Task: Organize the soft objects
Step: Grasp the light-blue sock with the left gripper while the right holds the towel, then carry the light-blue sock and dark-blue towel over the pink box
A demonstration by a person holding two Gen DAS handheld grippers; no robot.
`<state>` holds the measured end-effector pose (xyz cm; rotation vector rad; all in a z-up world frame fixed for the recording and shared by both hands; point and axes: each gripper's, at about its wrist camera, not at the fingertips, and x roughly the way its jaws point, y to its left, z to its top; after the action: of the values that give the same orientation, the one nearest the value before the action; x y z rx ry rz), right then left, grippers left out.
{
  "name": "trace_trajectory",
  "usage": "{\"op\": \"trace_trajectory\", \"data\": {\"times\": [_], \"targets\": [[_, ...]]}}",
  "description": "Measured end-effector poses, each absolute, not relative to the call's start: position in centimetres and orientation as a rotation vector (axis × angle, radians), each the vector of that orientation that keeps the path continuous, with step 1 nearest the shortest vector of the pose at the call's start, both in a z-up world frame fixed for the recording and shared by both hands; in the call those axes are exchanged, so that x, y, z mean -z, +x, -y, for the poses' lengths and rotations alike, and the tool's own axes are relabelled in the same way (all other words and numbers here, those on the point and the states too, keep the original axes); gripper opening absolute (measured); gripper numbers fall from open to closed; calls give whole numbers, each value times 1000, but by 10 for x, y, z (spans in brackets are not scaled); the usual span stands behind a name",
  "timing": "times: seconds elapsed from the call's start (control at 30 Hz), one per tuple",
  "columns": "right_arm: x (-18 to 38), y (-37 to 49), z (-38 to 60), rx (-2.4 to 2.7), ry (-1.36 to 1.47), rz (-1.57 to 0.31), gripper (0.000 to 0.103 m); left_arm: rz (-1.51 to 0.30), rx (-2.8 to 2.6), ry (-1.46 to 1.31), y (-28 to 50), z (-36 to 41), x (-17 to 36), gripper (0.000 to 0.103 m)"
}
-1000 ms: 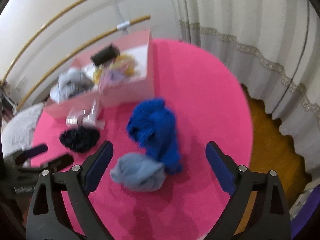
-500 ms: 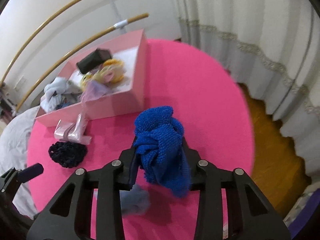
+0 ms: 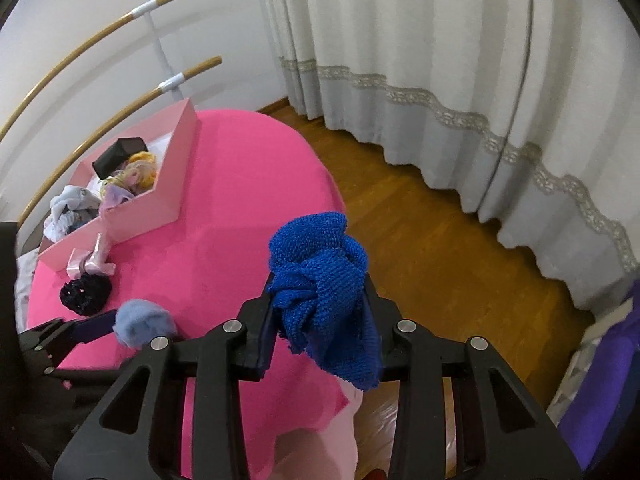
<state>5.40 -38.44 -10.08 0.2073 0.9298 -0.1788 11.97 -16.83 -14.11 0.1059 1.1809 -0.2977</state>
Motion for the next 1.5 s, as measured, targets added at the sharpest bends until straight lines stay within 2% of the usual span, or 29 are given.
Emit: {"op": "trace_trajectory", "data": {"times": [0.03, 0.23, 0.97, 1.5], "targets": [[102, 52, 386, 179, 209, -933, 34, -1158, 302, 121, 119, 171, 140, 47], [105, 48, 386, 164, 212, -943, 34, -1144, 304, 134, 119, 174, 138, 44], [69, 61, 288, -21, 127, -855, 34, -1000, 152, 70, 69, 97, 63, 43], [7, 53, 202, -136, 48, -654, 34, -756, 16, 19, 5, 29, -28, 44]]}}
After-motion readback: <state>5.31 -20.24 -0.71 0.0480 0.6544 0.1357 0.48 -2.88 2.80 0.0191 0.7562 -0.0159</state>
